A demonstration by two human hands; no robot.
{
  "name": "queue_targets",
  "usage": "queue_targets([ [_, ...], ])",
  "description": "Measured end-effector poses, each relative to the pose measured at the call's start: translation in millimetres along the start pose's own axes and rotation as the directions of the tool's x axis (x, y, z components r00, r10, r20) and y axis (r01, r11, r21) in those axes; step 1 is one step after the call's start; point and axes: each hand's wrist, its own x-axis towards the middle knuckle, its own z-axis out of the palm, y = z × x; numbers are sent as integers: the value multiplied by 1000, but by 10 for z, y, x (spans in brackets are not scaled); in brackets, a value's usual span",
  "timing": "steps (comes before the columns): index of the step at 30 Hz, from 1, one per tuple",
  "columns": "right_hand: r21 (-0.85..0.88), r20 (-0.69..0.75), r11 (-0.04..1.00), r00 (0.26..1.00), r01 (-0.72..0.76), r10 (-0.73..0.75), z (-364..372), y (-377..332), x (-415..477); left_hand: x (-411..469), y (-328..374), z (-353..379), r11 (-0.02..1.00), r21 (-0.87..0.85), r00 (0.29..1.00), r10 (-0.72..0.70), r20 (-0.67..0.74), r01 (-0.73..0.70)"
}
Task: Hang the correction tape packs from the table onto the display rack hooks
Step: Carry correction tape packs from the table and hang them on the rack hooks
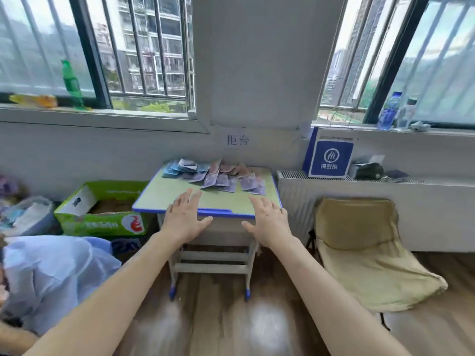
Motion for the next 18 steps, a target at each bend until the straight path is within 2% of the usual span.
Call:
queue_targets([
  [10, 36, 1, 999, 1000, -6, 6, 99, -395, 2110, 2032, -708, -173, 998, 58, 1000, -12, -14, 13],
  [18, 55, 71, 998, 998, 0, -4, 408, -509, 3374, 3169, -1115, 12, 997, 65, 999, -37, 37, 35],
])
